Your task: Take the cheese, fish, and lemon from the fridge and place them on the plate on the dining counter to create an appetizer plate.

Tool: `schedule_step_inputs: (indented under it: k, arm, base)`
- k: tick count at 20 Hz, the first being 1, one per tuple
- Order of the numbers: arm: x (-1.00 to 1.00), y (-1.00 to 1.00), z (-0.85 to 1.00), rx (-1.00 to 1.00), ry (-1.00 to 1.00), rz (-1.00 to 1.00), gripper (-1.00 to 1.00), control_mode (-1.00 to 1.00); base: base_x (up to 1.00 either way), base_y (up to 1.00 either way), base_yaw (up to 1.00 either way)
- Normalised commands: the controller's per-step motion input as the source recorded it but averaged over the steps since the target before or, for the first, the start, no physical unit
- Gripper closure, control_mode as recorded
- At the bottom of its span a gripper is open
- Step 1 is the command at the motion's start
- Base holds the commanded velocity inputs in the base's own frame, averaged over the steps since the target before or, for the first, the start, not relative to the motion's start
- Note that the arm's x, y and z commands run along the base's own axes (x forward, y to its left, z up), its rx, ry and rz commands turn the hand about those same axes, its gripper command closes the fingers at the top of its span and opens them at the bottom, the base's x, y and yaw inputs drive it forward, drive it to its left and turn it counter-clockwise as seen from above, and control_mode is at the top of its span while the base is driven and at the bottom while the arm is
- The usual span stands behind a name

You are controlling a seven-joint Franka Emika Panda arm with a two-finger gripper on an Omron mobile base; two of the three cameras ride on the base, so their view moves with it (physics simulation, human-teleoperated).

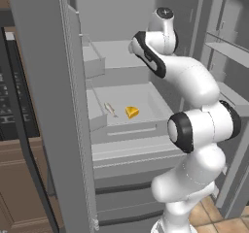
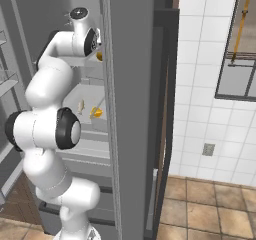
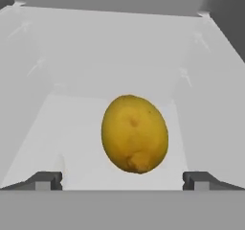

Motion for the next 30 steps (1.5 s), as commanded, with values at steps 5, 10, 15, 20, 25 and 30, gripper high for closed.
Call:
schedule_step_inputs:
  k: [5,10,15,20,25,30]
  arm:
    - [0.39,0.00,-0.06,0.00,0.00,0.00,-1.00,-1.00]
    - [0.37,-0.01,-0.06,0.00,0.00,0.00,-1.00,-1.00]
    - [0.09,-0.10,-0.10,0.00,0.00,0.00,-1.00,-1.00]
    - [0.00,-0.13,-0.15,0.00,0.00,0.00,-1.00,-1.00]
    - [0.00,-0.05,-0.18,0.00,0.00,0.00,-1.00,-1.00]
    - [0.00,0.00,-0.28,0.00,0.00,0.00,-1.00,-1.00]
  base:
    - [0.00,0.00,0.00]
    - [0.00,0.00,0.00]
    - [0.00,0.00,0.00]
    - [0.00,0.00,0.00]
    - [0.00,0.00,0.00]
    - [0.00,0.00,0.00]
